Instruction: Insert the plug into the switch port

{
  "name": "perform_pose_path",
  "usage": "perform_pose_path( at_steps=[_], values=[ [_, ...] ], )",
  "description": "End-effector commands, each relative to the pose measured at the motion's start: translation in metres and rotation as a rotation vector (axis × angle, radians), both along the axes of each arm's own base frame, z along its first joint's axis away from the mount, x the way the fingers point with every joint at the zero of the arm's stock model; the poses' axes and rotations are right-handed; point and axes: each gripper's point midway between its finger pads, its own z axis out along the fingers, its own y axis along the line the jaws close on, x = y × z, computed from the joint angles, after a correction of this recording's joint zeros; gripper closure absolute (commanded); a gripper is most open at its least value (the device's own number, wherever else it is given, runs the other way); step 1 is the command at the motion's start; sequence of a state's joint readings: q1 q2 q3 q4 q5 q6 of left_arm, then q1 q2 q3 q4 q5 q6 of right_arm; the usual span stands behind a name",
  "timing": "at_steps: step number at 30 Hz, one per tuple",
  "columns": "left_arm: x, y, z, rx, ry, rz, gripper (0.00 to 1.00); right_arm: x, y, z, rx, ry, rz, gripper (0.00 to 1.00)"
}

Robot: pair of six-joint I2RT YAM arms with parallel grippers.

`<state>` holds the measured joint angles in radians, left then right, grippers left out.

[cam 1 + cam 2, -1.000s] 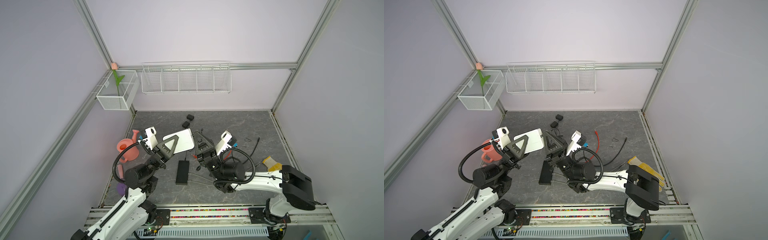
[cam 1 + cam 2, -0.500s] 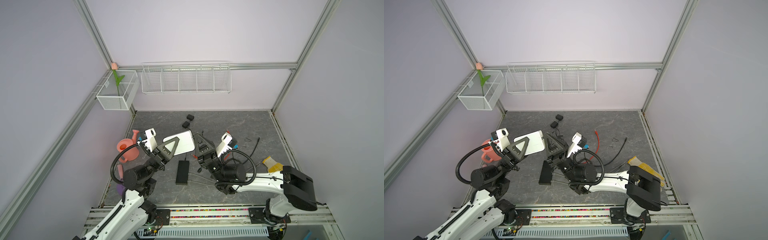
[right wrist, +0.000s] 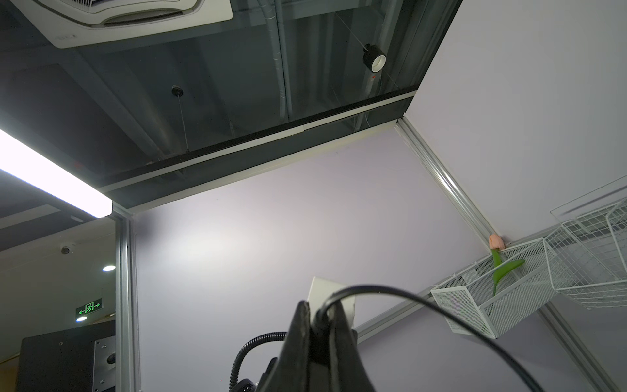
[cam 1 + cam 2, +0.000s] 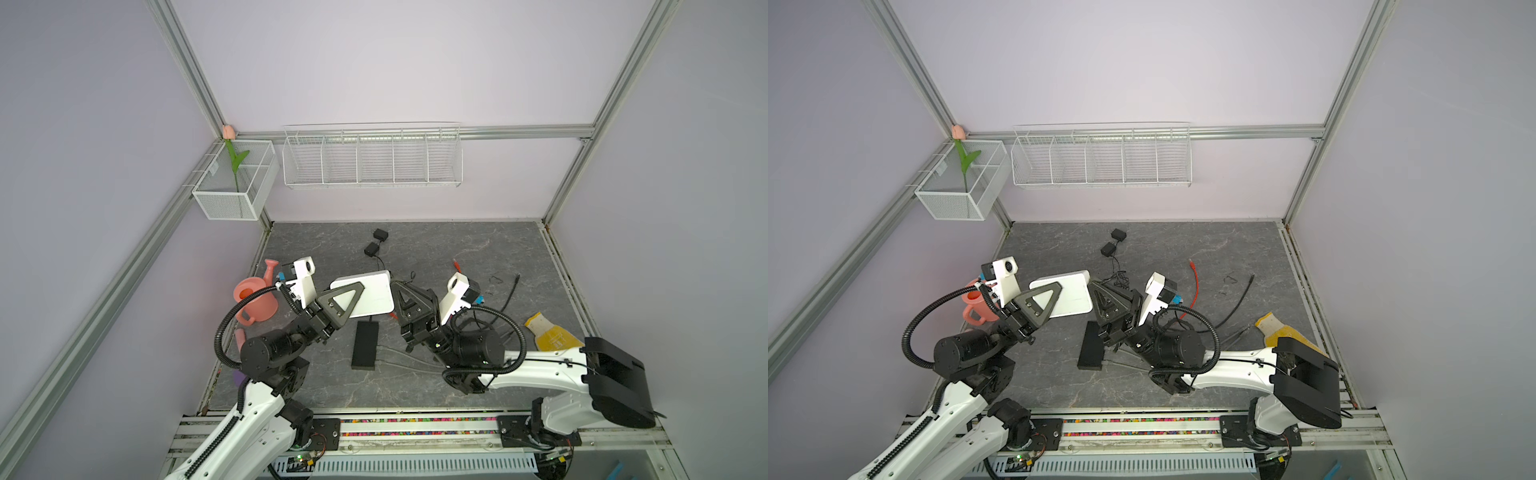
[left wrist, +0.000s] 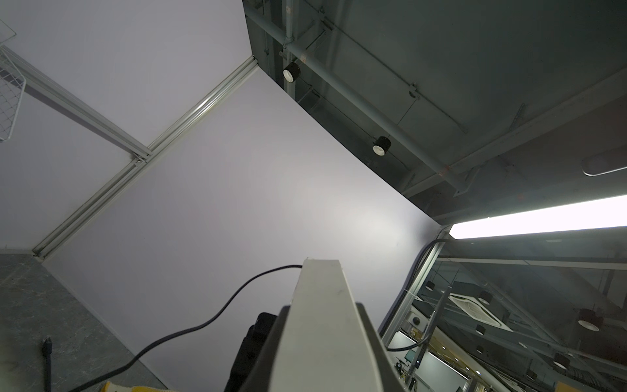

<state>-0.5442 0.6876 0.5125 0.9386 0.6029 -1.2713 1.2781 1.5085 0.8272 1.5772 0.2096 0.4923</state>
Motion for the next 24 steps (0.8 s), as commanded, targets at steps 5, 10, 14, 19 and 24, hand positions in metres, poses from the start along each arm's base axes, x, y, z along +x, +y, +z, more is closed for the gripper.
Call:
perform_pose_path(
  at_steps=[5, 10, 14, 19, 24],
  values=[
    [-0.042, -0.022, -0.017, 0.192, -0.08, -0.254, 1.0, -0.062, 0.082, -0.32, -1.155, 0.233, 0.369, 0.71],
    [-0.032, -0.016, -0.023, 0.206, -0.05, -0.207, 1.0, -0.061, 0.068, -0.295, -1.131, 0.184, 0.36, 0.44],
    [-0.026, -0.016, -0.027, 0.205, -0.034, -0.191, 1.0, -0.059, 0.055, -0.283, -1.148, 0.16, 0.327, 0.4],
    [-0.023, -0.017, -0.028, 0.201, -0.033, -0.19, 1.0, -0.052, 0.036, -0.287, -1.182, 0.18, 0.271, 0.38],
    [-0.022, -0.018, -0.028, 0.208, -0.035, -0.187, 1.0, -0.052, 0.018, -0.289, -1.179, 0.198, 0.254, 0.38]
  ],
)
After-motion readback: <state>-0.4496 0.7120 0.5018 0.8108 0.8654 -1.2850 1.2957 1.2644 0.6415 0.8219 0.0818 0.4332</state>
